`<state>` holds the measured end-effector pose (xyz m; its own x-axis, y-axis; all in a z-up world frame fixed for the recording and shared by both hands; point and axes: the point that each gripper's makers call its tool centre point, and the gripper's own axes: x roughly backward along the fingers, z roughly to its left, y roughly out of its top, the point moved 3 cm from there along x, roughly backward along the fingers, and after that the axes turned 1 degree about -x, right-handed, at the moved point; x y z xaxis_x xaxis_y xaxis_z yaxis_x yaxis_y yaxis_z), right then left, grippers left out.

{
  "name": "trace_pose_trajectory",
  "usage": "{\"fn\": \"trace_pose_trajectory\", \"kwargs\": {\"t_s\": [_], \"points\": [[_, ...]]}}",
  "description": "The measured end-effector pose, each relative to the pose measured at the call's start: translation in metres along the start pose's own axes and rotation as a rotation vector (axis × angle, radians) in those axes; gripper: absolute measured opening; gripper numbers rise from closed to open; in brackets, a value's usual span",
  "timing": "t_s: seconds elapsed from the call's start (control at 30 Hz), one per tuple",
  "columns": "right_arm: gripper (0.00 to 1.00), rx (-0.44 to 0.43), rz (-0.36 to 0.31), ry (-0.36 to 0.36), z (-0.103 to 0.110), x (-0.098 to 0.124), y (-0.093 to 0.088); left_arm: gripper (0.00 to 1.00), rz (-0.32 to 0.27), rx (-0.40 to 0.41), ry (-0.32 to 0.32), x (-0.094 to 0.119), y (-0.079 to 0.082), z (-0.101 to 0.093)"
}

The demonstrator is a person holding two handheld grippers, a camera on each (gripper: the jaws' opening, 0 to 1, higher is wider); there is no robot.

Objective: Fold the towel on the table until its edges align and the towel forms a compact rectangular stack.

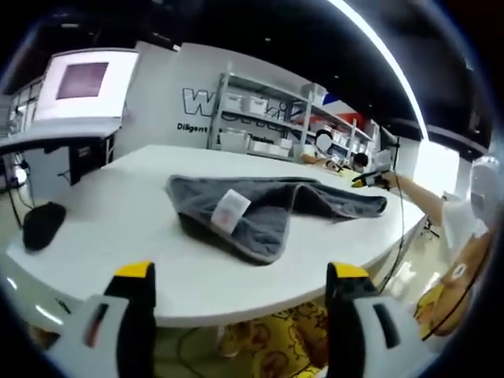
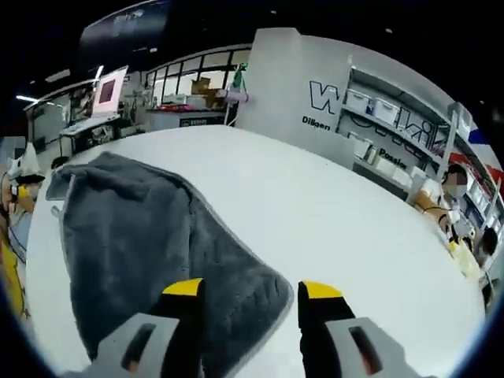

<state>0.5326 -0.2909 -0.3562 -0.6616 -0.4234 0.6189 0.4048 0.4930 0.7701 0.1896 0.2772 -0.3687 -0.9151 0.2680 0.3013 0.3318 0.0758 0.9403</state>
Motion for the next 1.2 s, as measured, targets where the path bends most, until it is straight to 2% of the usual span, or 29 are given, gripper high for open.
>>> {"fn": "trace_pose_trajectory", "kwargs": {"t_s": [0.2,0.47,0.57,0.73,0.83,1.0,1.1,1.2], "points": [[0.5,-0.027,0.075,0.005,-0.005,-0.028,-0.009,0.94,-0.003,0.009,0.016,0.003,-0.001,0.002],[0.44,-0.111,0.132,-0.043,-0.023,-0.039,-0.02,0.94,-0.011,0.018,0.025,0.006,-0.001,0.003],[0.36,-0.132,0.122,-0.046,-0.024,-0.039,-0.021,0.94,-0.015,0.019,0.028,0.007,0.0,0.003],[0.16,-0.106,0.113,-0.048,-0.022,-0.04,-0.018,0.94,-0.012,0.023,0.031,0.006,-0.001,0.005],[0.01,-0.071,0.091,-0.11,-0.031,-0.036,-0.009,0.94,-0.011,0.023,0.027,0.006,-0.001,0.004],[0.01,-0.108,0.089,-0.112,-0.034,-0.03,0.002,0.94,-0.01,0.024,0.022,0.004,-0.002,0.003],[0.11,-0.1,0.098,-0.11,-0.031,-0.032,0.001,0.94,-0.015,0.028,0.02,0.004,-0.002,0.003],[0.16,-0.11,0.121,-0.087,-0.027,-0.038,-0.004,0.94,-0.011,0.032,0.024,0.004,-0.004,0.004]]}}
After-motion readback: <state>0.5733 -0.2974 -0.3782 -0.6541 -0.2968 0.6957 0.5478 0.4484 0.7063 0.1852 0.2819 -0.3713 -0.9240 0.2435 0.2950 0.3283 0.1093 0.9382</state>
